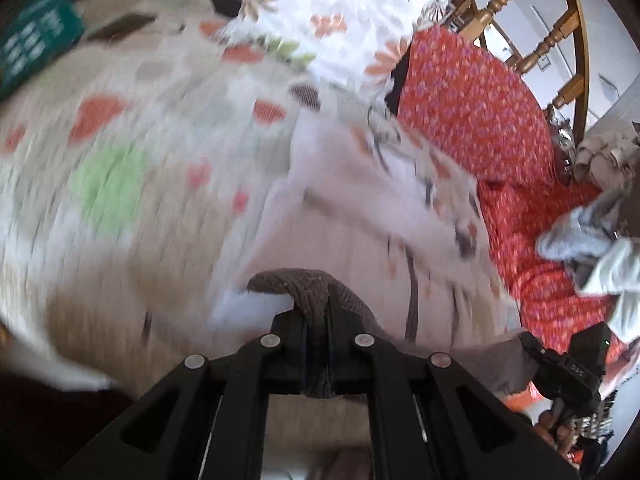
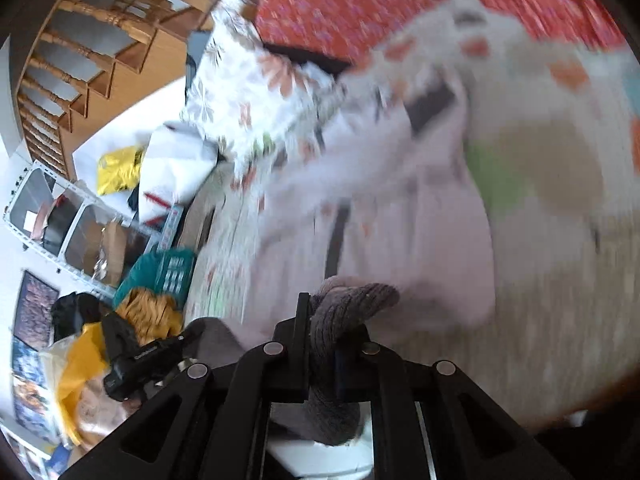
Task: Fold small clothes
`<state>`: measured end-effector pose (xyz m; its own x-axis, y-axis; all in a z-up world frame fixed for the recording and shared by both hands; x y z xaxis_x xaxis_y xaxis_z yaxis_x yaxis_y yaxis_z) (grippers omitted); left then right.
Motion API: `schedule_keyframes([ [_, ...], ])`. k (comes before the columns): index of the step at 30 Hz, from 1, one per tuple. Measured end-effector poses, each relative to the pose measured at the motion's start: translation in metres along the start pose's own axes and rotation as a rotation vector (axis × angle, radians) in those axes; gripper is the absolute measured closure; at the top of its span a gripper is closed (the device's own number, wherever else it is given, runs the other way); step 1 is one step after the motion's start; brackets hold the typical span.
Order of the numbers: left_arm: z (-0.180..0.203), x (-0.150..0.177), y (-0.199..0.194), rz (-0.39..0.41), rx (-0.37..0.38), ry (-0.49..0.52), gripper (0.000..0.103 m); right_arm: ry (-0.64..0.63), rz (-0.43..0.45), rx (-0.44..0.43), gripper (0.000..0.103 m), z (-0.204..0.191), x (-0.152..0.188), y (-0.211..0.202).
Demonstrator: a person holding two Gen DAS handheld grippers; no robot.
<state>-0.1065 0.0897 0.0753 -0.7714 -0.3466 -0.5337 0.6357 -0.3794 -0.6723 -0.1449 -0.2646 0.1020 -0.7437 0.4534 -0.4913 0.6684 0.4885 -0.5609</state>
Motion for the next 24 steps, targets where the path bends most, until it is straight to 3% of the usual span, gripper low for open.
schedule_keyframes([
  [4, 0.013, -0.056, 0.044, 0.018, -0.021, 0.009, 0.096, 0.011, 0.030, 0.043, 0.094, 0.005, -0.050, 0.029],
  [15, 0.024, -0.130, 0.150, -0.037, -0.048, 0.007, 0.096, 0.080, 0.017, 0.141, 0.094, 0.052, -0.130, 0.110],
  [24, 0.030, -0.162, 0.231, -0.087, -0.031, -0.069, 0.095, 0.271, 0.004, 0.081, 0.091, 0.116, -0.163, 0.148],
])
Point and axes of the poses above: each gripper's, at about its wrist camera, not at the fingertips, and y roughly the way its jaws point, z to its right, x to its underside, the point moved 3 cm from there along y, roughly the way its jaws point, and after that the axes turned 5 degrees about z, right-handed, at the moved point
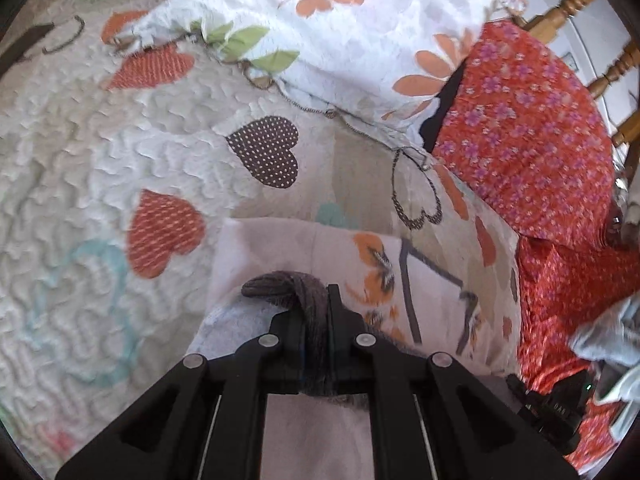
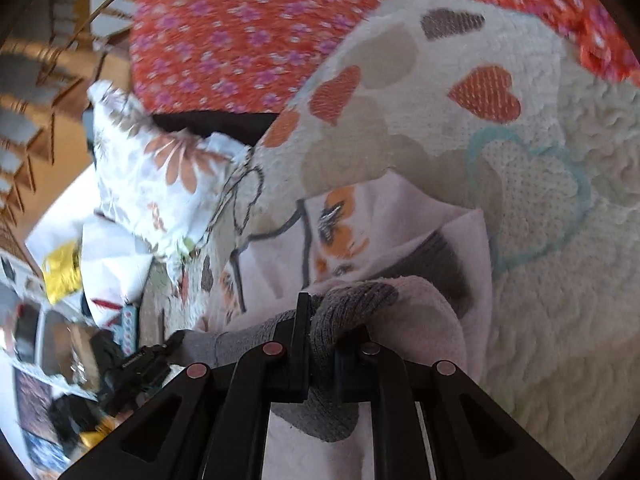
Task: Fold small clothes
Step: 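Lay the folded hem down and open both grippers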
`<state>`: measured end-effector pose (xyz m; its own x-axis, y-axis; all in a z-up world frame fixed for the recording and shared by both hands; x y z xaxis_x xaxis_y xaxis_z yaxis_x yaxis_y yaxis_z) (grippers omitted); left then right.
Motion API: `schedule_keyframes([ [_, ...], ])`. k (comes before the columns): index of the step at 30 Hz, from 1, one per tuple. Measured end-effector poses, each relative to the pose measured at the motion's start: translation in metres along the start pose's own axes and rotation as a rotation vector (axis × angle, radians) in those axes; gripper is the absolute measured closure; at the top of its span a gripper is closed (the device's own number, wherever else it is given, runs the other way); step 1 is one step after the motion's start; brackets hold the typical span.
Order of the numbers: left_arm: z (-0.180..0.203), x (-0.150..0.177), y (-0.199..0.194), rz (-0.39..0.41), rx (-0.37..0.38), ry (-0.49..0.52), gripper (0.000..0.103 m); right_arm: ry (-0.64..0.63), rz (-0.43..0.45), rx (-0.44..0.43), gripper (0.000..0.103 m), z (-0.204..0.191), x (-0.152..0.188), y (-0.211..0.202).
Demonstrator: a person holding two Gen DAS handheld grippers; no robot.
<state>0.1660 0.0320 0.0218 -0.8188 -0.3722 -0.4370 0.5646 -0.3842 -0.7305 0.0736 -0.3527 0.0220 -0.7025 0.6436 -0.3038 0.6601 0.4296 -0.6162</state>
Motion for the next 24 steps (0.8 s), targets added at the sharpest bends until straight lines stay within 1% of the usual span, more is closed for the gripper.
schedule_keyframes([
  [2, -0.002, -0.004, 0.013, -0.009, 0.010, -0.037, 0.095, 0.037, 0.015, 0.004, 0.090, 0.011, -0.010, 0.003],
  [3, -0.003, -0.006, 0.018, -0.013, 0.021, -0.054, 0.093, 0.063, 0.017, -0.009, 0.089, 0.016, -0.014, 0.005],
  [5, -0.007, -0.009, 0.025, -0.020, 0.045, -0.087, 0.086, 0.108, 0.030, -0.028, 0.083, 0.023, -0.024, 0.008],
  [6, -0.009, -0.010, 0.027, -0.015, 0.061, -0.104, 0.079, 0.120, 0.046, -0.034, 0.082, 0.025, -0.030, 0.008],
  [7, -0.010, -0.011, 0.027, -0.009, 0.073, -0.114, 0.070, 0.122, 0.060, -0.037, 0.076, 0.026, -0.034, 0.009],
  [8, -0.011, -0.013, 0.026, 0.003, 0.081, -0.121, 0.065, 0.117, 0.079, -0.032, 0.068, 0.026, -0.041, 0.009],
  [9, -0.012, -0.015, 0.024, 0.017, 0.082, -0.127, 0.057, 0.115, 0.093, -0.026, 0.063, 0.026, -0.044, 0.009],
  [10, -0.014, -0.017, 0.021, 0.035, 0.077, -0.136, 0.051, 0.112, 0.110, -0.018, 0.055, 0.026, -0.048, 0.008],
  [11, -0.016, -0.019, 0.019, 0.047, 0.077, -0.147, 0.050, 0.110, 0.124, -0.008, 0.050, 0.026, -0.051, 0.007],
  [13, -0.020, -0.022, 0.015, 0.042, 0.081, -0.169, 0.049, 0.095, 0.154, 0.027, 0.046, 0.025, -0.056, 0.001],
  [14, -0.020, -0.022, 0.013, 0.033, 0.075, -0.172, 0.048, 0.090, 0.159, 0.032, 0.046, 0.025, -0.058, -0.002],
  [17, -0.017, -0.019, 0.003, 0.037, 0.023, -0.130, 0.044, 0.049, 0.165, 0.038, 0.046, 0.012, -0.056, -0.010],
  [18, -0.015, -0.018, 0.000, 0.042, 0.002, -0.108, 0.041, 0.022, 0.166, 0.046, 0.046, 0.006, -0.055, -0.011],
  [19, -0.011, -0.015, -0.005, 0.047, -0.028, -0.072, 0.039, -0.011, 0.166, 0.059, 0.046, -0.001, -0.053, -0.012],
  [20, -0.009, -0.013, -0.007, 0.048, -0.041, -0.048, 0.039, -0.065, 0.162, 0.085, 0.046, -0.012, -0.048, -0.012],
  [22, -0.004, -0.007, -0.013, 0.041, -0.070, 0.016, 0.038, -0.149, 0.134, 0.115, 0.046, -0.027, -0.038, -0.008],
  [24, 0.000, 0.004, -0.019, 0.026, -0.112, 0.099, 0.037, -0.233, 0.082, 0.151, 0.047, -0.040, -0.023, 0.000],
])
Point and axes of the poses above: each gripper's, at about its wrist camera, not at the fingertips, and y roughly the way its jaws point, z to its right, x to its underside, the point moved 3 cm from there along y, roughly the way its jaws point, and after that the axes turned 5 degrees about z, right-handed, at the moved point
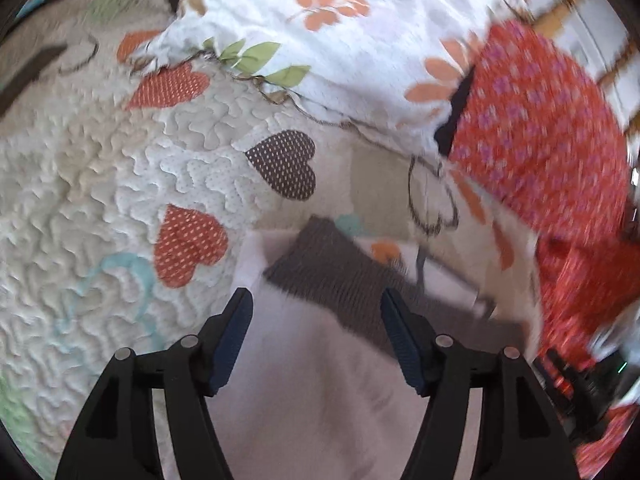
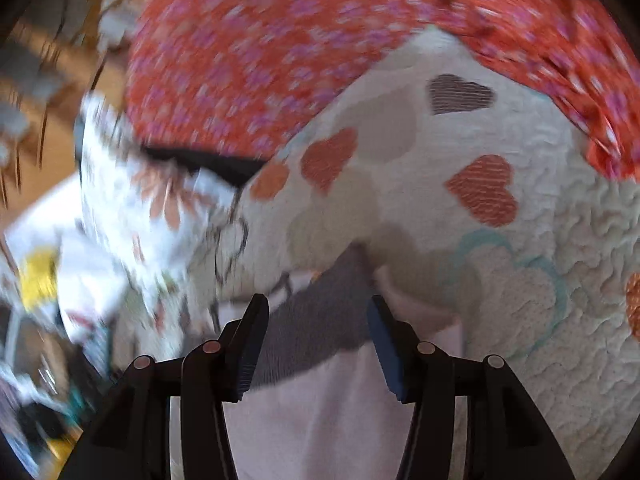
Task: Fold small clothes
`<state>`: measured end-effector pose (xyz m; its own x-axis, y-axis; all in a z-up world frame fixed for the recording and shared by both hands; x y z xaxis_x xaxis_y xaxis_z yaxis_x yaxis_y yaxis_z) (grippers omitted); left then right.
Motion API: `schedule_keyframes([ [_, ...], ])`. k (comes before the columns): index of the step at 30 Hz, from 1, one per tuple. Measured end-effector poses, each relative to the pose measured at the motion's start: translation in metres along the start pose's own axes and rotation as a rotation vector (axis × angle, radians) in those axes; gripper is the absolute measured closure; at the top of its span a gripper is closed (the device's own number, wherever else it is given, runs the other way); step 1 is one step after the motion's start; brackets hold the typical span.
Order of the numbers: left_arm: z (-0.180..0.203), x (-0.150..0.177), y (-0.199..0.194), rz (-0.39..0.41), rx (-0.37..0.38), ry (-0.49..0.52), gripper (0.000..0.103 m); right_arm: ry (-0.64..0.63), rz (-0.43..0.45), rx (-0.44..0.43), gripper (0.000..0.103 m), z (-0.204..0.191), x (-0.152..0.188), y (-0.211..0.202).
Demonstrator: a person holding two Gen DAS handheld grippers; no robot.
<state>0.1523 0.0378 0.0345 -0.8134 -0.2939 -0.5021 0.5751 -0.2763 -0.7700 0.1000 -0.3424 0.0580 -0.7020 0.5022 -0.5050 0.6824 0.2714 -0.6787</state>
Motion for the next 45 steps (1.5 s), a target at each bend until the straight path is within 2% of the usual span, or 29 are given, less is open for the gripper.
schedule_keyframes([
  [3, 0.005, 0.017, -0.006, -0.014, -0.070, 0.136, 0.036, -0.120, -0.052, 0.064, 0.050, -0.012, 0.020, 0.002],
  [7, -0.004, 0.044, -0.012, -0.037, -0.154, 0.279, 0.032, -0.160, -0.071, 0.170, 0.051, 0.009, 0.037, -0.013],
  [10, -0.022, 0.061, -0.013, -0.069, -0.164, 0.288, 0.030, -0.181, -0.090, 0.215, 0.051, 0.023, 0.049, -0.027],
  [13, -0.035, 0.074, -0.010, -0.105, -0.146, 0.274, 0.030, -0.183, -0.153, 0.193, 0.051, 0.034, 0.074, -0.043],
  [18, -0.038, 0.083, -0.010, -0.086, -0.162, 0.275, 0.025, -0.218, -0.235, 0.178, 0.048, 0.043, 0.113, -0.048],
  [19, -0.036, 0.084, -0.011, -0.085, -0.166, 0.279, 0.025, -0.219, -0.255, 0.159, 0.061, 0.043, 0.118, -0.048],
  [20, -0.035, 0.084, -0.012, -0.083, -0.169, 0.281, 0.025, -0.203, -0.284, 0.106, 0.093, 0.042, 0.121, -0.050],
  [22, -0.034, 0.084, -0.012, -0.081, -0.176, 0.282, 0.025, -0.217, -0.275, 0.090, 0.095, 0.036, 0.119, -0.059],
  [24, -0.034, 0.084, -0.013, -0.080, -0.178, 0.281, 0.025, -0.273, -0.242, 0.137, 0.096, 0.032, 0.111, -0.074],
  [26, -0.033, 0.084, -0.012, -0.080, -0.177, 0.280, 0.024, -0.330, -0.216, 0.249, 0.096, 0.035, 0.103, -0.081],
  [31, -0.034, 0.086, -0.012, -0.081, -0.182, 0.276, 0.022, -0.469, -0.250, 0.503, 0.096, 0.042, 0.103, -0.072],
  [34, -0.035, 0.086, -0.012, -0.083, -0.184, 0.267, 0.021, -0.394, -0.216, 0.480, 0.095, 0.043, 0.085, -0.078],
  [38, -0.035, 0.083, -0.012, -0.083, -0.177, 0.240, 0.021, -0.274, -0.102, 0.320, 0.090, 0.023, 0.061, -0.087],
  [40, -0.035, 0.078, -0.020, -0.059, -0.170, 0.218, 0.021, -0.273, -0.099, 0.264, 0.088, 0.005, 0.062, -0.077],
  [43, -0.037, 0.068, -0.037, -0.005, -0.168, 0.193, 0.021, -0.332, -0.131, 0.247, 0.076, -0.023, 0.074, -0.053],
  [45, -0.039, 0.063, -0.047, 0.030, -0.196, 0.208, 0.021, -0.364, -0.160, 0.239, 0.076, -0.041, 0.083, -0.038],
])
Point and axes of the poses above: each gripper's, at about its wrist camera, not at the fingertips, and y roughly the way its jaws point, z to its right, x to its underside, the point moved 3 cm from there along y, roughly the way its jaws point, and after that the axes turned 5 degrees about z, right-handed, at the moved point
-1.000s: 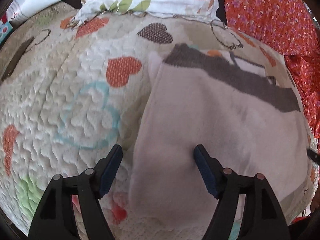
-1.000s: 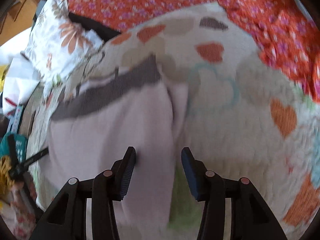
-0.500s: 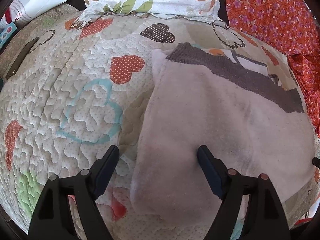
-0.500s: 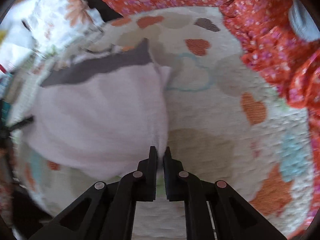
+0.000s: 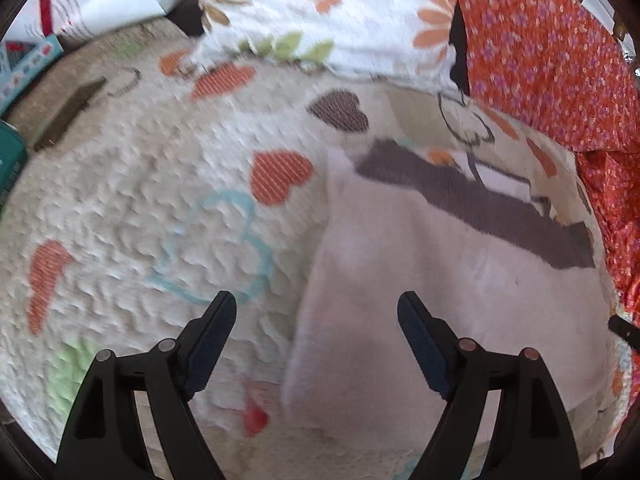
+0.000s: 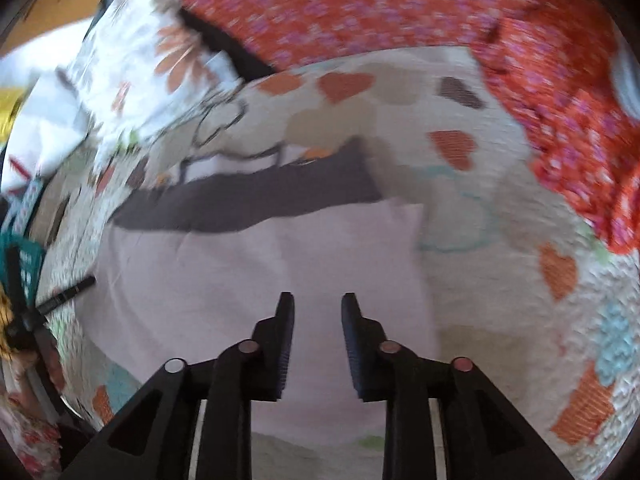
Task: Fold small clothes
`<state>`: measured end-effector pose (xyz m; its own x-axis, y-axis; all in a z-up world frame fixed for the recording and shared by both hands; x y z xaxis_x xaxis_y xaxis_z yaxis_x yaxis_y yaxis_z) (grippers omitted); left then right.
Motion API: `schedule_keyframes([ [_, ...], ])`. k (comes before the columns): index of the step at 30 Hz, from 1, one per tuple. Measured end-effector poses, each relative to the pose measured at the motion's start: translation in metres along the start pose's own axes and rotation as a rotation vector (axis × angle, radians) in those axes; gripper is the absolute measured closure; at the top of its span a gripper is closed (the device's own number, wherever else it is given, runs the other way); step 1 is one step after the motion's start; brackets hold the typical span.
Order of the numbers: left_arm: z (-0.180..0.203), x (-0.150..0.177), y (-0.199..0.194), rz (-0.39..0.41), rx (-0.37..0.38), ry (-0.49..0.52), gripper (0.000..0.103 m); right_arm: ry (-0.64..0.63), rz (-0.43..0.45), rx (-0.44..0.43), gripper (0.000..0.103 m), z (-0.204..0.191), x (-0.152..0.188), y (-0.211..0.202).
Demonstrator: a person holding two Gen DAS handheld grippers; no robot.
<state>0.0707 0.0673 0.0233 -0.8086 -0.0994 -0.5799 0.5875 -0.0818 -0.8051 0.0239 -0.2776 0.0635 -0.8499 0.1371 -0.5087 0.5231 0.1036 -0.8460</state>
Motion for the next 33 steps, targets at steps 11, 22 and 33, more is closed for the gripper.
schedule_keyframes([
  [11, -0.018, 0.028, 0.011, -0.157, 0.004, 0.039, 0.041, -0.098, -0.029, -0.018, 0.068, -0.055, 0.016, 0.022],
  [22, -0.060, 0.018, -0.069, 0.061, -0.020, -0.203, 0.035, -0.126, -0.005, -0.058, 0.061, -0.067, 0.017, 0.020],
  [33, -0.121, -0.033, -0.068, 0.207, -0.197, -0.288, 0.031, -0.460, 0.017, -0.178, 0.054, -0.197, 0.066, 0.029],
])
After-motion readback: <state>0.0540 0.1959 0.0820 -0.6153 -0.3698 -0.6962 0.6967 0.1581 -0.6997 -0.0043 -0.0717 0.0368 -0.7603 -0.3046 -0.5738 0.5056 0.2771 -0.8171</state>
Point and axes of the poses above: each gripper's, at about its wrist camera, not at the fingertips, and y roughly the way its jaws point, z to its right, x to its underside, the point moved 3 cm from there along y, roughly the way its jaws point, and after that the axes turned 5 degrees about z, right-handed, at the moved point
